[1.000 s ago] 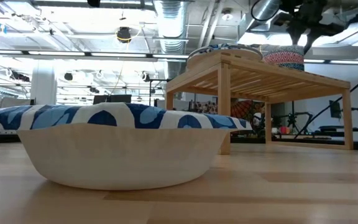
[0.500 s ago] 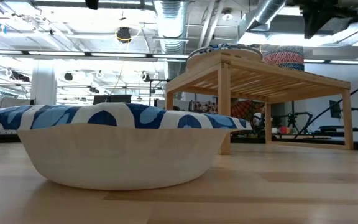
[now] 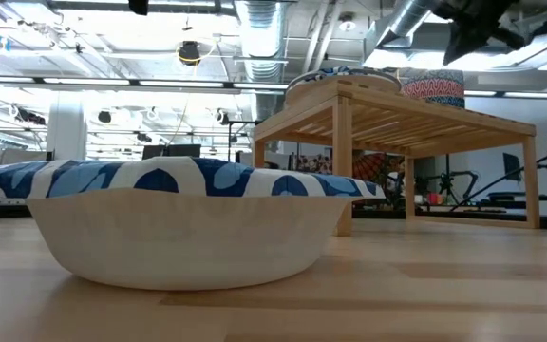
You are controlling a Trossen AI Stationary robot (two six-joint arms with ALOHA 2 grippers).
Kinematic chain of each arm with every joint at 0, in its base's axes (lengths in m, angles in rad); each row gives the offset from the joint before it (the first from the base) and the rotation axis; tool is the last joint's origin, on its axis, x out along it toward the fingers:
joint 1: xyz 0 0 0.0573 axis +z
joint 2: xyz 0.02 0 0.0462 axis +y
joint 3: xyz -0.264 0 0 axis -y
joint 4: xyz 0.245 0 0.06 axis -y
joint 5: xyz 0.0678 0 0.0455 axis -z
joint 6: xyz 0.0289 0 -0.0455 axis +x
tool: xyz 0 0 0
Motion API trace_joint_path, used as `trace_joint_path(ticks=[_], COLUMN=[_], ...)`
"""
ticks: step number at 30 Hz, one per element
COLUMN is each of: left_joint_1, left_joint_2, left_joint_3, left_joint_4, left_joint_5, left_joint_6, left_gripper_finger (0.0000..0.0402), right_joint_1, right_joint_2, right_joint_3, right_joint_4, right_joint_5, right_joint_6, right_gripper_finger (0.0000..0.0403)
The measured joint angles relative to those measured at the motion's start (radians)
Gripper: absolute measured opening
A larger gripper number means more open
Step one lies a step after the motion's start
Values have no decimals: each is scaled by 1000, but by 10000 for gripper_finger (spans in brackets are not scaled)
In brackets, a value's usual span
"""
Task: Place and stack bowls onto a shelf
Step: Stack the top white pattern bowl on top of the white pattern bowl on the shelf
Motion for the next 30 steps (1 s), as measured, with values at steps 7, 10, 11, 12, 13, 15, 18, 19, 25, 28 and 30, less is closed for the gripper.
trace_joint_path(ticks=[7, 10, 11, 12, 13, 15, 18, 19, 25, 28, 30], left_joint_1=[0, 0, 0, 0, 0, 0, 0, 0, 7, 12, 14], left_joint_2=[0, 0, 0, 0, 0, 0, 0, 0, 0, 0, 0], left_joint_3=[0, 0, 0, 0, 0, 0, 0, 0, 0, 0, 0], left_joint_4=[0, 0, 0, 0, 0, 0, 0, 0, 0, 0, 0], left_joint_5=[-35, -67, -76, -82, -87, -90, -93, -100, -111, -111, -111], left_joint_6=[1, 8, 8, 8, 9, 9, 9, 9, 10, 10, 10], left_gripper_finger=[0, 0, 0, 0, 0, 0, 0, 0, 0, 0, 0], right_joint_1=[44, 64, 70, 74, 80, 88, 89, 89, 89, 89, 89], right_joint_2=[-6, -6, -7, -8, -8, -5, 0, 5, 36, 62, 66], right_joint_3=[-25, -64, -72, -78, -82, -83, -84, -84, -83, -84, -84], right_joint_4=[-30, -28, -25, -19, -10, -10, -11, -14, -29, -64, -60], right_joint_5=[164, 192, 206, 219, 229, 254, 285, 284, 273, 270, 266], right_joint_6=[-29, -21, -15, -5, 2, 2, -3, -2, 2, 20, 20], right_gripper_finger=[16, 16, 16, 16, 16, 16, 16, 16, 16, 16, 16])
